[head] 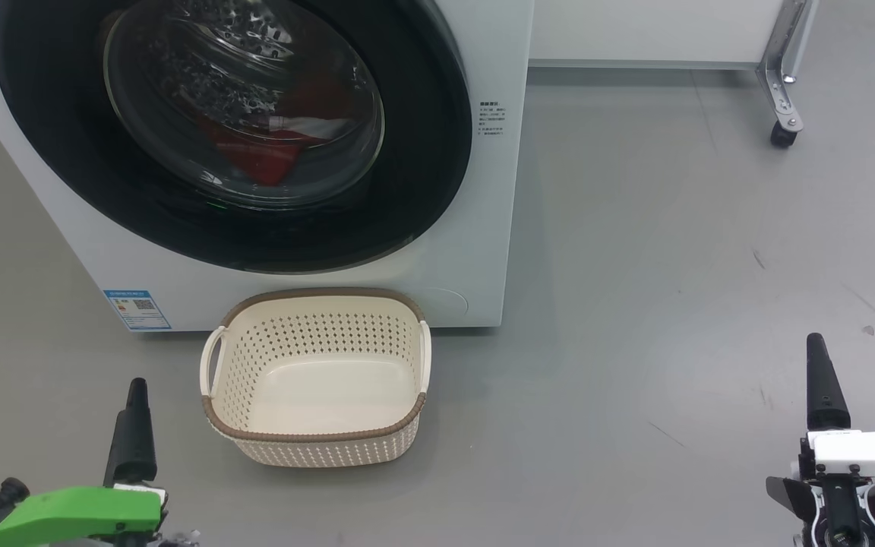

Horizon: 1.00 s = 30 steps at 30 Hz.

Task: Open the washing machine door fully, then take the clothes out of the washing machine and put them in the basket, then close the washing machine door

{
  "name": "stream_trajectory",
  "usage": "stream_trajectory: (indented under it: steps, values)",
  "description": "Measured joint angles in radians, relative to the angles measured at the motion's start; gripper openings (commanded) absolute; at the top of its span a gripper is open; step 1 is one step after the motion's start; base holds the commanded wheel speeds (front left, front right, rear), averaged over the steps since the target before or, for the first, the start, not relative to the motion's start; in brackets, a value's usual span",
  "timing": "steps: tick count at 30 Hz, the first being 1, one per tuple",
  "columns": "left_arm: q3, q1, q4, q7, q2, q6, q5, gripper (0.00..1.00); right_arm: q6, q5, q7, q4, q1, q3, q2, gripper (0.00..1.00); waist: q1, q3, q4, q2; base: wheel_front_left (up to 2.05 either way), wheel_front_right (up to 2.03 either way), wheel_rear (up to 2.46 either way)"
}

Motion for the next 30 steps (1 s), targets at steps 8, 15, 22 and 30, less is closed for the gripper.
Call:
stream_trajectory:
  steps: [8, 15, 22, 30]
  values:
    - [0.0, 0.0, -0.02, -0.029, 0.001, 0.0, 0.119, 1.0, 0.0, -0.1, -0.031, -0.032, 0.0, 0.003, -0.002, 1.0, 0.0, -0.003, 0.005, 0.0, 0.0, 0.0, 0.0]
    - [-0.008, 0.001, -0.036, -0.053, 0.002, 0.0, 0.19, 1.0, 0.0, -0.173, -0.056, -0.05, 0.0, 0.019, -0.004, 1.0, 0.0, -0.008, 0.009, -0.0001, 0.0, 0.0, 0.0]
    - [-0.034, 0.002, -0.06, -0.078, 0.004, 0.0, 0.294, 1.0, 0.0, -0.275, -0.077, -0.067, 0.002, 0.031, -0.009, 1.0, 0.0, -0.011, 0.014, -0.0001, 0.0, 0.0, 0.0]
    - [-0.07, 0.005, -0.072, -0.105, 0.007, 0.006, 0.451, 1.0, 0.0, -0.402, -0.107, -0.082, 0.008, 0.053, -0.01, 1.0, 0.0, -0.01, 0.022, -0.0001, 0.0, 0.0, 0.0]
